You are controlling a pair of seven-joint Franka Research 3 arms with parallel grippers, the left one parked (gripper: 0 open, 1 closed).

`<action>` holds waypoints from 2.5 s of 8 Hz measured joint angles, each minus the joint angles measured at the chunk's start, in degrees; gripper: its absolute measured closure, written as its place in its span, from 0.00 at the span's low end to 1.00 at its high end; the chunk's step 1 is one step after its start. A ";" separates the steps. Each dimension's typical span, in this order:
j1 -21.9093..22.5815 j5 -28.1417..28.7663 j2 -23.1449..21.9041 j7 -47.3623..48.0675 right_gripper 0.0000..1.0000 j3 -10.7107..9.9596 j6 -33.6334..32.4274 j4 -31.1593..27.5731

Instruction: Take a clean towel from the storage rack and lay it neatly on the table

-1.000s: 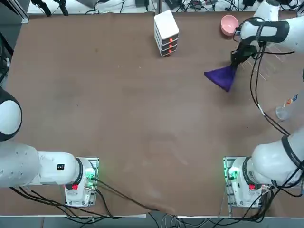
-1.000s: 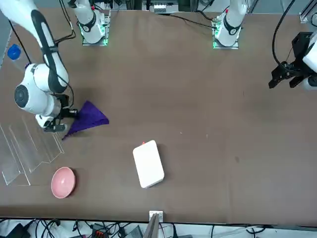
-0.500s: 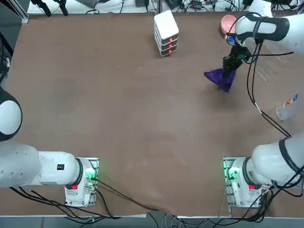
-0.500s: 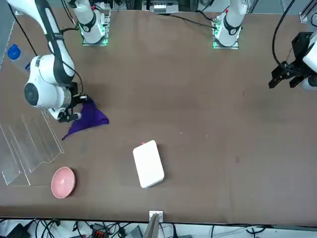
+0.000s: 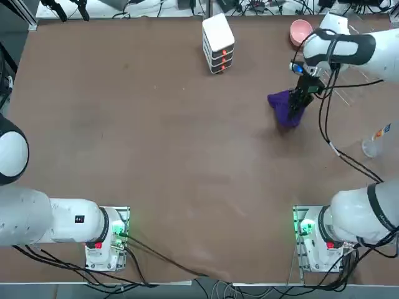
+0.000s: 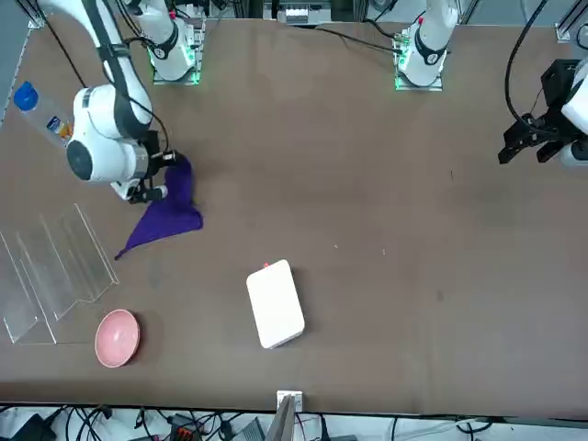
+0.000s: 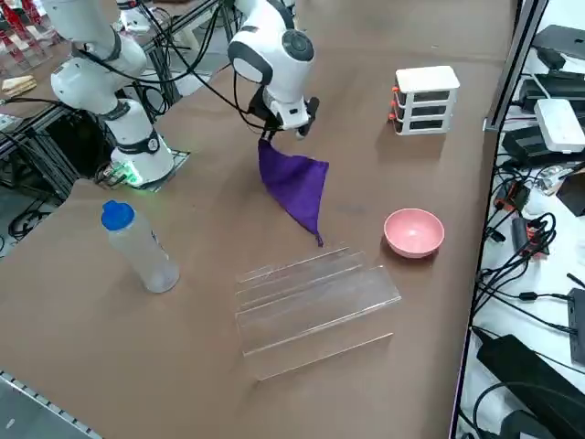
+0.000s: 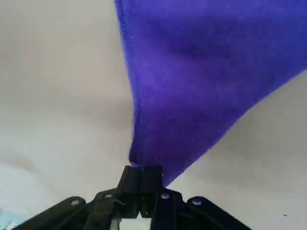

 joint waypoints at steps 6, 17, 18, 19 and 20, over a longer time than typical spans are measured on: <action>2.09 0.68 -0.24 0.20 0.29 0.11 2.94 0.51; 8.25 -22.24 17.22 38.66 0.39 -0.07 20.60 13.40; 8.25 -22.37 17.44 39.04 0.39 -0.15 20.60 13.47; 8.25 -22.61 17.57 39.24 0.39 -0.15 20.60 13.49; 8.26 -22.98 17.70 39.31 0.39 -0.15 20.60 13.50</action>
